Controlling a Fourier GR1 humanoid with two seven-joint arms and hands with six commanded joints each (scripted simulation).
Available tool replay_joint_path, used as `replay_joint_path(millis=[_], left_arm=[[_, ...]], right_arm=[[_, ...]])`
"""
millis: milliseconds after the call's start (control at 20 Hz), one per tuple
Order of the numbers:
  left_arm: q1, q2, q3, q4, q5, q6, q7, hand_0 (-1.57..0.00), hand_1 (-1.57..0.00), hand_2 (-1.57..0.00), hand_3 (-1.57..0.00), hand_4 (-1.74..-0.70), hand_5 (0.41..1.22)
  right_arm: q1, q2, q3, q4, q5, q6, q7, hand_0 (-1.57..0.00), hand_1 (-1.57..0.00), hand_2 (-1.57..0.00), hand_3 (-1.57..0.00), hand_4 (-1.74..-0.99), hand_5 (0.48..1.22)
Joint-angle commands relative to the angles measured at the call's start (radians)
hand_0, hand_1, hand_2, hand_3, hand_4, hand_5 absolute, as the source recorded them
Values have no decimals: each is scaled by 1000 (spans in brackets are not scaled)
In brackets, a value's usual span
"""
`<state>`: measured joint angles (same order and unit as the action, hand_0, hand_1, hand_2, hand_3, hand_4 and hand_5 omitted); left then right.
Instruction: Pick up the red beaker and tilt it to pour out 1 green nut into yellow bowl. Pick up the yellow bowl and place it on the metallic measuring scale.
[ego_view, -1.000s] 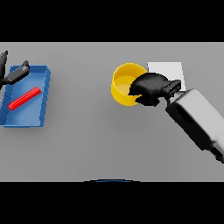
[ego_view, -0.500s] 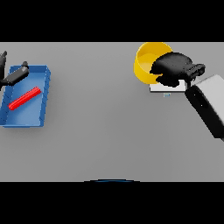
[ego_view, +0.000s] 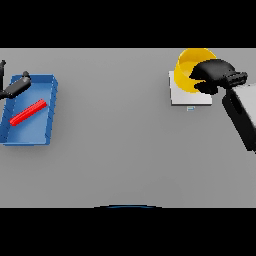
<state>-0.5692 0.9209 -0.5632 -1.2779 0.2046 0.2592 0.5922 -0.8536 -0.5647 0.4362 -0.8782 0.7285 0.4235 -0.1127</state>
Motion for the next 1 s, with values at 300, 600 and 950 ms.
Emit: replay_joint_path(millis=[300, 600, 950], left_arm=[[-14, -4, -9, 0, -5, 0, 17, 1, 1, 1, 1, -796, 737], [-10, 1, -3, -7, 1, 1, 7, 1, 1, 1, 1, -806, 734], [-29, -20, -9, 32, -3, -11, 13, 1, 1, 1, 1, -812, 745]], right_arm=[[-43, 53, 17, 203, -3, -105, -56, -1571, -1547, -1571, -1460, -1726, 1221], [-73, 71, 35, 295, -14, -145, -73, -1548, -1420, -1568, -1481, -1721, 1221], [-105, 82, 27, 367, -34, -107, -73, -780, -692, -810, -711, -1470, 928]])
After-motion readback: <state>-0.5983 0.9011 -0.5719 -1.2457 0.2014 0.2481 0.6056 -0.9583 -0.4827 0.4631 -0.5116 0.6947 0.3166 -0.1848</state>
